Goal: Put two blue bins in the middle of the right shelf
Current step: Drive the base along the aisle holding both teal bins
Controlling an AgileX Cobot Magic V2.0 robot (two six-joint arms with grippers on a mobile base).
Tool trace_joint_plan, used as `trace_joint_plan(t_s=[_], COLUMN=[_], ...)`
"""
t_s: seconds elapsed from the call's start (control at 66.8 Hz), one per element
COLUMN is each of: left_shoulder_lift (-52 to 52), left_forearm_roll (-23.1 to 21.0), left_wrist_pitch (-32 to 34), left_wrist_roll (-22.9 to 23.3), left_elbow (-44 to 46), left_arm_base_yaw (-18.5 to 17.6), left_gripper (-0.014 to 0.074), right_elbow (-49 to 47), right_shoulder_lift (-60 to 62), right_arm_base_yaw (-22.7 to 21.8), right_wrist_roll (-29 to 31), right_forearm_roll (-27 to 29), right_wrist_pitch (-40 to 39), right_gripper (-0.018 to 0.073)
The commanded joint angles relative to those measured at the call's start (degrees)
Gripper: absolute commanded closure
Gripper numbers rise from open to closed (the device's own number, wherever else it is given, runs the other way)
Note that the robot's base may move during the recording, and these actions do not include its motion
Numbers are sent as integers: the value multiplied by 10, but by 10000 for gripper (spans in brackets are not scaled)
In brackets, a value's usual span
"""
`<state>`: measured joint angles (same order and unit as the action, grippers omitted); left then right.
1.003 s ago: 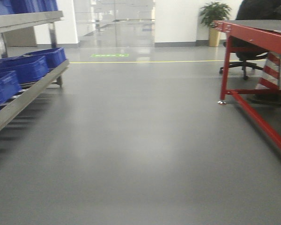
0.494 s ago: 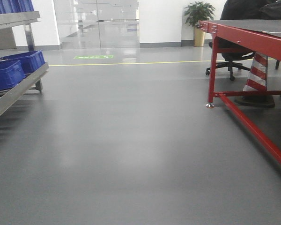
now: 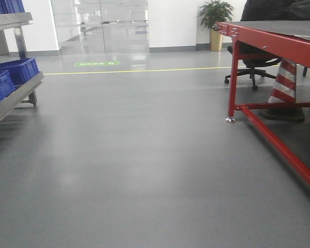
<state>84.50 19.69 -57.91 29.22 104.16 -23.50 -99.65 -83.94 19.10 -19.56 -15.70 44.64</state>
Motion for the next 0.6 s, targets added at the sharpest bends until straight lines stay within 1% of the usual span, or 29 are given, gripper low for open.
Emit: trace_joint_plan(t_s=[0.0, 0.584], left_shoulder_lift=[-7, -5], left_forearm_roll=[39, 39], left_wrist_pitch=[4, 7], left_wrist_roll=[-1, -1], left_elbow=[5, 5], left_arm_base_yaw=[3, 3], left_gripper=[707, 707], right_elbow=[-8, -8], right_shoulder_lift=[12, 12], right_arm_base_yaw=[-5, -5], right_wrist_roll=[11, 11], right_forearm_roll=[-29, -29], right_wrist_pitch=[-18, -18], right_gripper=[727, 727])
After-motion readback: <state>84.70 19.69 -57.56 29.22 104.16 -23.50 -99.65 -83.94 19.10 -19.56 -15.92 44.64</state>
